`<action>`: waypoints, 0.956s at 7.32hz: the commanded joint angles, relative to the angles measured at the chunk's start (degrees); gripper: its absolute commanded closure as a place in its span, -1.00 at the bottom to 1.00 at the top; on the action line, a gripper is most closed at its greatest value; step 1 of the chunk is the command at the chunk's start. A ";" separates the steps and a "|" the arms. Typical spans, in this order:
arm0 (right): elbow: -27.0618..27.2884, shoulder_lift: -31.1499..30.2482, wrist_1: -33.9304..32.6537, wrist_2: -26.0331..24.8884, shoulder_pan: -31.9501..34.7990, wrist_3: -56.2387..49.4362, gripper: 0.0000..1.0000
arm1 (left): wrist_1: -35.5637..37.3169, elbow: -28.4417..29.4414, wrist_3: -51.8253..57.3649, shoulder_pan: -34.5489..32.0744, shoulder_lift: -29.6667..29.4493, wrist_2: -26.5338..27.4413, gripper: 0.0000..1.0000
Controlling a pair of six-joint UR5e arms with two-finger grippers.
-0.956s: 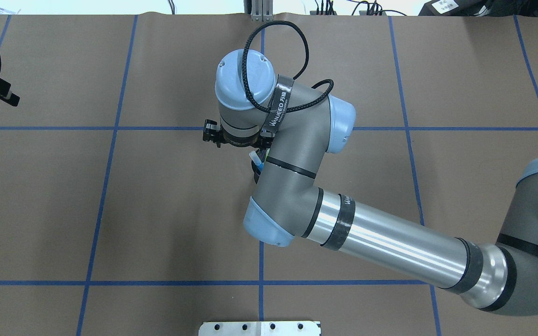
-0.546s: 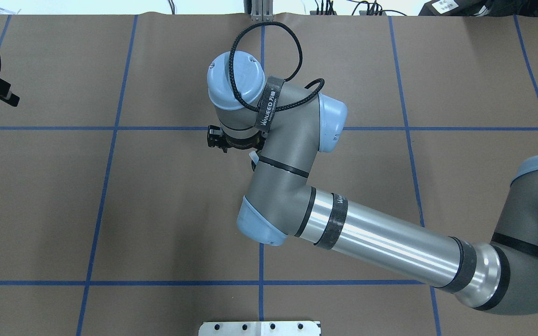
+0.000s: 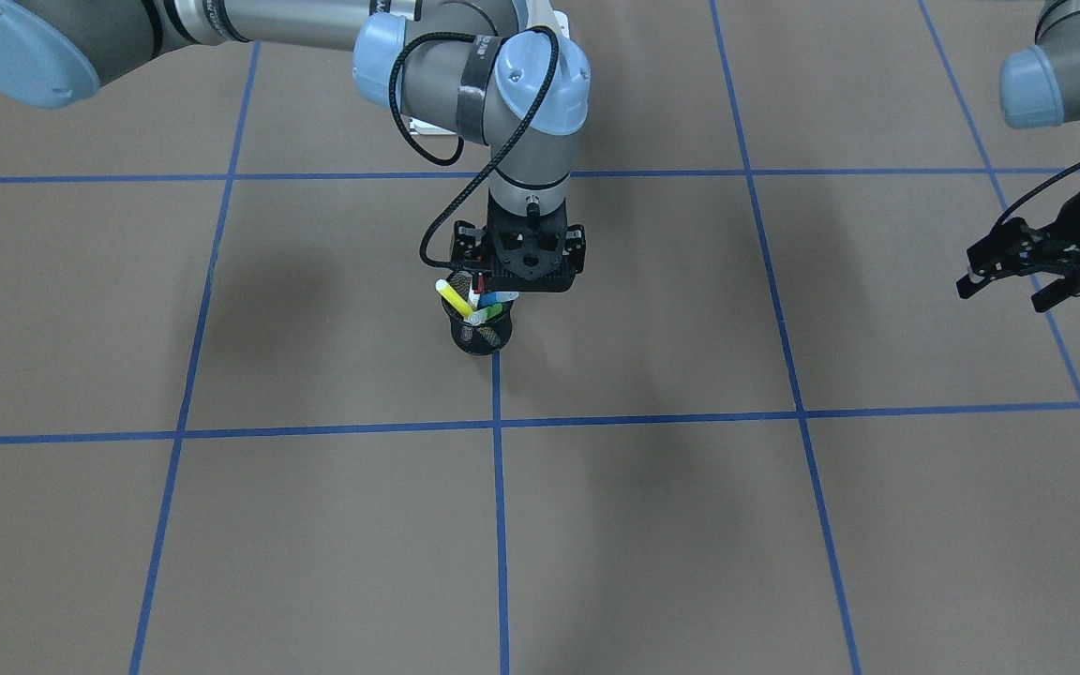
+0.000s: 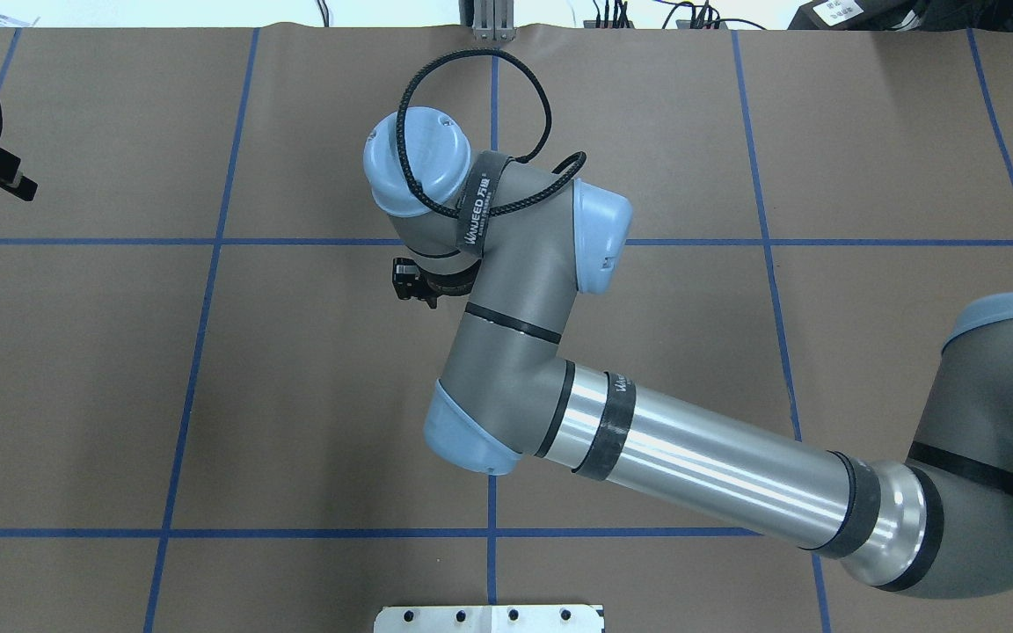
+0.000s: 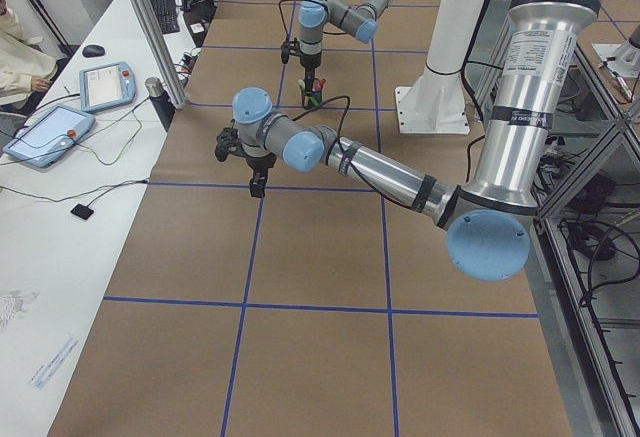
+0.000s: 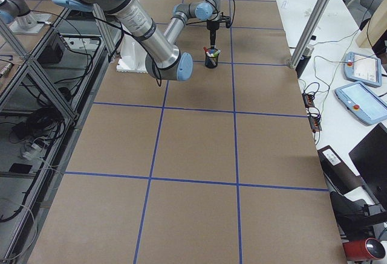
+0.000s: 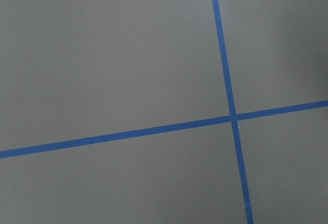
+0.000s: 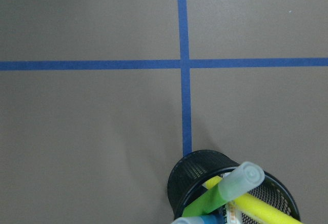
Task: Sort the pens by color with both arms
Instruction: 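Position the right gripper above the pens in the cup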
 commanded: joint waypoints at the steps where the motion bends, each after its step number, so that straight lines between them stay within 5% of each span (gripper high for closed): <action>1: -2.11 1.98 -0.75 0.00 -0.38 -0.96 -0.98 | 0.00 0.09 0.04 -0.03 0.09 -0.09 -1.00; 7: -2.81 1.28 -2.06 0.00 -0.21 -7.73 -0.68 | -0.09 0.00 0.12 -0.03 0.09 0.00 -1.00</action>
